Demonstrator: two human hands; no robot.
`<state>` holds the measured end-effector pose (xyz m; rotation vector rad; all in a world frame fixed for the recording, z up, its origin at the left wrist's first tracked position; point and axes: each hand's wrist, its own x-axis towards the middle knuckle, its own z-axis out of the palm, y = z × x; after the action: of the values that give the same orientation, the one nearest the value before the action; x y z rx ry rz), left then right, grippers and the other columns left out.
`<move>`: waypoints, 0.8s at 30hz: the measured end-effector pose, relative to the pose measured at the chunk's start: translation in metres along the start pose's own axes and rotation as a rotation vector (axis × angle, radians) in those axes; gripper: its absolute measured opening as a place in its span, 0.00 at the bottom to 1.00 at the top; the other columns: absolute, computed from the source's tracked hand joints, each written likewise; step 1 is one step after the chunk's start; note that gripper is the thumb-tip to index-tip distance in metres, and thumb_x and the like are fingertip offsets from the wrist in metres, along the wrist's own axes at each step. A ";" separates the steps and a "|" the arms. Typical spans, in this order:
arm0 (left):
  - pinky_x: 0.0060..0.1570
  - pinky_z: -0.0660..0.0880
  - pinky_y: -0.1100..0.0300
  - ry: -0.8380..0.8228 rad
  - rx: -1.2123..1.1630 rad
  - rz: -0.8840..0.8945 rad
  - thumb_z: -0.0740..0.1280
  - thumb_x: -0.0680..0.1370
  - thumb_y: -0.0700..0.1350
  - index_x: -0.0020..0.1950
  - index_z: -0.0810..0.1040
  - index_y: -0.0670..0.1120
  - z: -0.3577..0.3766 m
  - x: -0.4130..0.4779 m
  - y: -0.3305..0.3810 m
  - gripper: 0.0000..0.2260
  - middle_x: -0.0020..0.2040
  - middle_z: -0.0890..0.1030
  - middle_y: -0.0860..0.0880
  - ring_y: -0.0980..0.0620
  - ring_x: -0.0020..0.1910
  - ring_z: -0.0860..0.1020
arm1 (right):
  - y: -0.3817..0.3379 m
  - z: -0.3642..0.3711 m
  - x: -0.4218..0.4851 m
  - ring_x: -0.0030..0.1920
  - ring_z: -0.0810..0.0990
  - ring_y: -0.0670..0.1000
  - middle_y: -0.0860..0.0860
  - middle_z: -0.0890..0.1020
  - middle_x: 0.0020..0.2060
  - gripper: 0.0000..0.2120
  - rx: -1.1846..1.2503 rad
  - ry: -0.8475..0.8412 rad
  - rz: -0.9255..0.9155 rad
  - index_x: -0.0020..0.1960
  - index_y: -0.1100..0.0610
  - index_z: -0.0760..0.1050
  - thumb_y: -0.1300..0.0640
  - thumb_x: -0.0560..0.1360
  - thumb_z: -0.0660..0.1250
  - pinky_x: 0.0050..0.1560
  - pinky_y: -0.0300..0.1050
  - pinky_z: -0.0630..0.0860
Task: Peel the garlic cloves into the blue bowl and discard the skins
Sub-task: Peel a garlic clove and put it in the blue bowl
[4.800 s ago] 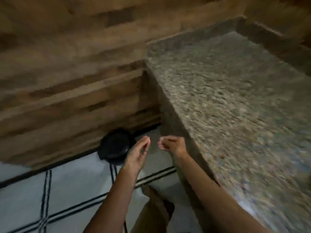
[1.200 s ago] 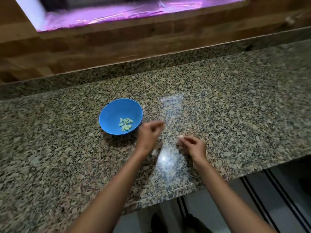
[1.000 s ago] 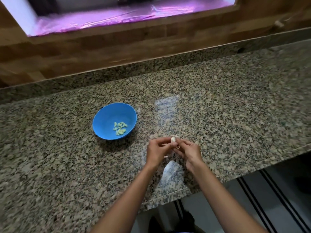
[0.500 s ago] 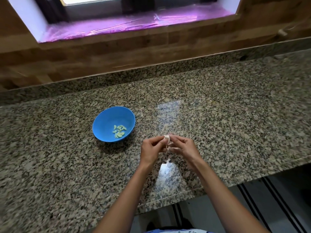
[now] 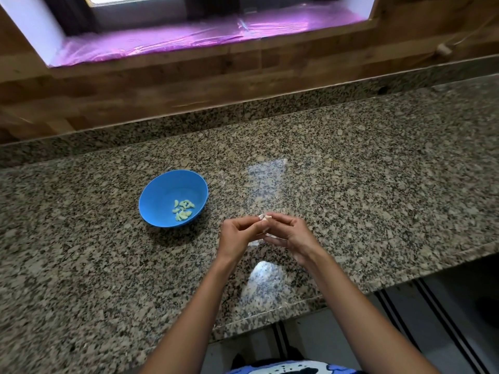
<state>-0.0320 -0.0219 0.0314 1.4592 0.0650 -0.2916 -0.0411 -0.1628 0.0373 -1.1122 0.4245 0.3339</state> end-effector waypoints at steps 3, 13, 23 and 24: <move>0.43 0.81 0.55 0.088 0.040 0.051 0.72 0.72 0.38 0.50 0.82 0.35 0.004 0.000 -0.008 0.09 0.43 0.84 0.39 0.44 0.43 0.83 | 0.003 0.004 0.000 0.43 0.84 0.53 0.57 0.83 0.48 0.13 0.094 0.038 0.029 0.53 0.61 0.78 0.66 0.69 0.69 0.40 0.43 0.82; 0.45 0.81 0.51 0.287 0.156 0.056 0.71 0.73 0.38 0.51 0.82 0.40 0.007 0.001 -0.023 0.08 0.45 0.84 0.45 0.48 0.45 0.83 | 0.014 0.010 0.003 0.47 0.84 0.55 0.59 0.83 0.48 0.12 0.049 0.092 -0.030 0.56 0.63 0.76 0.66 0.73 0.67 0.45 0.46 0.81; 0.43 0.82 0.54 0.220 0.445 0.028 0.70 0.75 0.41 0.55 0.81 0.44 -0.006 -0.007 -0.039 0.10 0.44 0.84 0.48 0.51 0.41 0.82 | 0.033 -0.007 0.014 0.40 0.83 0.54 0.58 0.82 0.47 0.13 -0.297 0.278 -0.061 0.55 0.64 0.77 0.65 0.72 0.69 0.41 0.43 0.81; 0.44 0.81 0.54 0.263 0.403 -0.035 0.70 0.74 0.40 0.55 0.81 0.44 -0.011 -0.006 -0.040 0.10 0.43 0.84 0.48 0.51 0.41 0.83 | 0.035 -0.011 0.015 0.35 0.81 0.52 0.56 0.82 0.49 0.13 -0.516 0.318 -0.121 0.57 0.62 0.77 0.65 0.72 0.69 0.37 0.40 0.80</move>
<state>-0.0461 -0.0133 -0.0069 1.8926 0.2568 -0.1426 -0.0458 -0.1584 -0.0015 -1.7000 0.5657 0.1597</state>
